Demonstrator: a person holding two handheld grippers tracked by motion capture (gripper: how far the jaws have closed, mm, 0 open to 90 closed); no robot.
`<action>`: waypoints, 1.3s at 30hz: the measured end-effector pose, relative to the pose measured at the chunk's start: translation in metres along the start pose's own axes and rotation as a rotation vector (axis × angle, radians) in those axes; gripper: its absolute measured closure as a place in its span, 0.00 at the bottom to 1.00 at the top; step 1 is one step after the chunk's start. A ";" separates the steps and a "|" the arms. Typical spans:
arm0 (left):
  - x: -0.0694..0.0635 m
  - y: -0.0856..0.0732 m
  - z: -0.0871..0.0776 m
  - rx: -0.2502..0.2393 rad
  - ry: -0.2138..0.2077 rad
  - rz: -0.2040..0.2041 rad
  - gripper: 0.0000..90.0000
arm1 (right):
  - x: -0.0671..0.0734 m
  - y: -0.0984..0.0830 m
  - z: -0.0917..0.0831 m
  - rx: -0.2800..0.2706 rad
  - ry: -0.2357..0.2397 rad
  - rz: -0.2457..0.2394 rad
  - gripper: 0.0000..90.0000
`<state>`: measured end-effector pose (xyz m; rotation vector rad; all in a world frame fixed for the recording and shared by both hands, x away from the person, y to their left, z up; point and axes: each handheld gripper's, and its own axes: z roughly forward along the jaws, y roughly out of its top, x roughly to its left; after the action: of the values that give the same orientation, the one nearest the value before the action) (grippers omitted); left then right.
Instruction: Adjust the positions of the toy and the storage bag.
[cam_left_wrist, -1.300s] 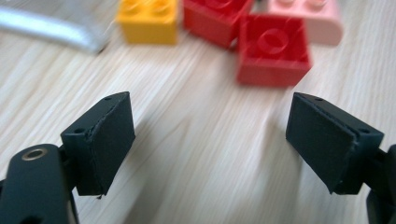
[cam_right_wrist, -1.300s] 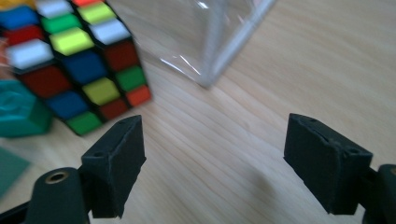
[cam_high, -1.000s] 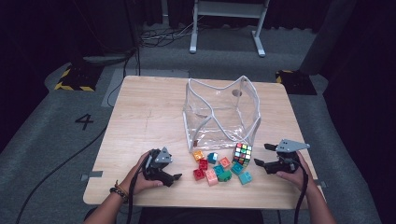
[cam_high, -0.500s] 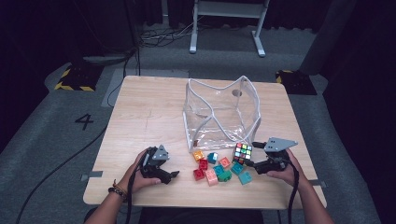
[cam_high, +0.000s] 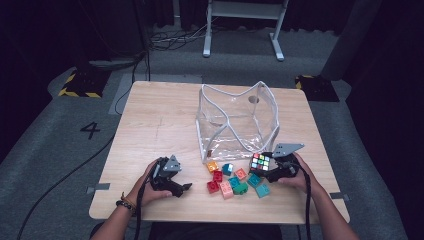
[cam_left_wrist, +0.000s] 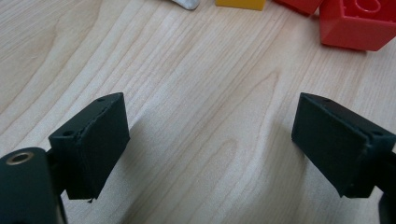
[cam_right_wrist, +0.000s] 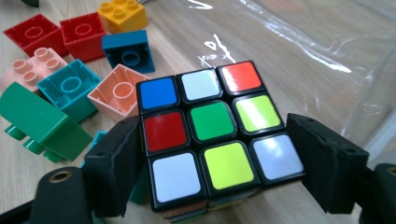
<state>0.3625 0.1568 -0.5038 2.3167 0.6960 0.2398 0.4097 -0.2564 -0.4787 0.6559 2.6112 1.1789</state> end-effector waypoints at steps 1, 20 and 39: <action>0.000 0.000 0.000 0.000 0.000 0.000 0.12 | 0.000 0.000 0.000 0.000 0.000 0.000 0.25; 0.006 0.002 0.002 0.009 0.006 -0.012 0.10 | -0.009 -0.021 -0.007 -0.013 -0.032 0.015 0.38; 0.010 0.001 0.001 0.006 0.012 -0.022 0.10 | -0.038 -0.052 -0.045 -0.065 -0.208 0.166 0.38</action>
<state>0.3715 0.1606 -0.5039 2.3136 0.7288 0.2418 0.4106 -0.3345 -0.4879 0.9427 2.3745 1.1656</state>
